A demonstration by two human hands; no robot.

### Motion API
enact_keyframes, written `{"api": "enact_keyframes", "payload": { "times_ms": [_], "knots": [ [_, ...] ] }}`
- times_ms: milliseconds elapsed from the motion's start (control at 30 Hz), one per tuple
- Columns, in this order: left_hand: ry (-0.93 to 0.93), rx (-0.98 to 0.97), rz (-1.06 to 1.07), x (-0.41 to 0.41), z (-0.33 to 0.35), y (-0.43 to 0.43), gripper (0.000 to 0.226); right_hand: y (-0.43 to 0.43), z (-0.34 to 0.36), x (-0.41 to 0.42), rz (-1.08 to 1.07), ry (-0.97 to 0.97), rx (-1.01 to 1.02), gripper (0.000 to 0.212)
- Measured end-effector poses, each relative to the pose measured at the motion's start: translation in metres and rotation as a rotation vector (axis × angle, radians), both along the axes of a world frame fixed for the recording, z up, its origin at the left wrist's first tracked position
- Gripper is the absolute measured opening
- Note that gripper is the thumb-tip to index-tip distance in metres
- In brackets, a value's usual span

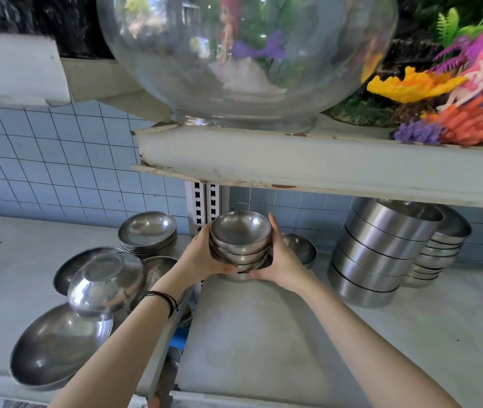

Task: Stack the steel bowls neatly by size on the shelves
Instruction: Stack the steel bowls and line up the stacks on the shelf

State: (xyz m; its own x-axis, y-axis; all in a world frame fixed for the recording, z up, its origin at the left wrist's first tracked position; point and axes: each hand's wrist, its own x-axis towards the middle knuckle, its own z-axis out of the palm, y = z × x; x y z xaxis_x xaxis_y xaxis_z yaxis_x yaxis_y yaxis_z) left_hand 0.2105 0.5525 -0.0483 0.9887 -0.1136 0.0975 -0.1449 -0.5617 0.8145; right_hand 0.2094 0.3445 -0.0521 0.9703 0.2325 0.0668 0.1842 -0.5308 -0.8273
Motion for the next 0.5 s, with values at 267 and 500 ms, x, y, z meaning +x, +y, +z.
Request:
{"api": "enact_keyframes", "payload": {
  "times_ms": [267, 500],
  "knots": [
    [0.047, -0.004, -0.005, -0.008, -0.002, -0.005, 0.116, -0.003, -0.005, -0.018, -0.004, -0.002, 0.025, 0.139],
    [0.052, -0.038, -0.026, -0.015, -0.002, -0.005, 0.117, -0.013, 0.005, -0.035, 0.001, 0.012, 0.022, 0.137]
  ]
}}
